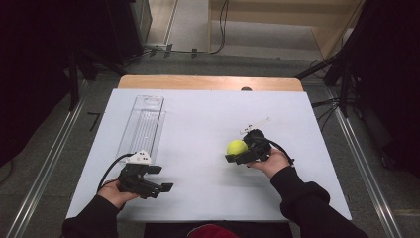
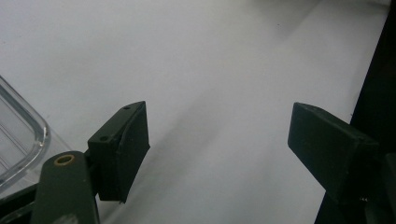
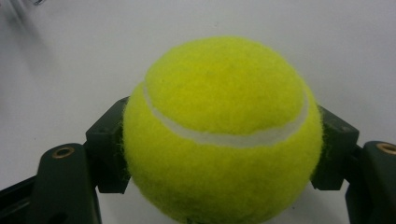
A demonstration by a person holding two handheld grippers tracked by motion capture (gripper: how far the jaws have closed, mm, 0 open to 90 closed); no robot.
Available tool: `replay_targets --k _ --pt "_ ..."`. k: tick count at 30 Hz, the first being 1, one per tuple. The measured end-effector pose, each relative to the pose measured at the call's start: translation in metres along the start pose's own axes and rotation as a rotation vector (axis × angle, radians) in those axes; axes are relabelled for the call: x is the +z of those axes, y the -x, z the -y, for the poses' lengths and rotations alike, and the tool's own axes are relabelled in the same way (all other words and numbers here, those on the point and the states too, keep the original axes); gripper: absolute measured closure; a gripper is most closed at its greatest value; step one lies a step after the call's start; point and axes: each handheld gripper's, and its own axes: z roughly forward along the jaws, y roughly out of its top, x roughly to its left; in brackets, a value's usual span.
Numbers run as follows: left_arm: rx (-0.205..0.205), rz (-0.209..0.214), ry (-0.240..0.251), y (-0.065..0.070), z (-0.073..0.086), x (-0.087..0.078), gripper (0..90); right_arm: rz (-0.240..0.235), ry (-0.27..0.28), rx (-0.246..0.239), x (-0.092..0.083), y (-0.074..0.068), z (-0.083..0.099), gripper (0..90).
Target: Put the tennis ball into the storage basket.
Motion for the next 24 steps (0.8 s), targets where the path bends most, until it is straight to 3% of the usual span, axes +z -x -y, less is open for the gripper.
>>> replay_targets --k 24 --pt "0.001 -0.007 0.006 0.001 0.001 0.000 21.6 -0.023 -0.010 -0.030 0.014 -0.015 -0.011 22.8"
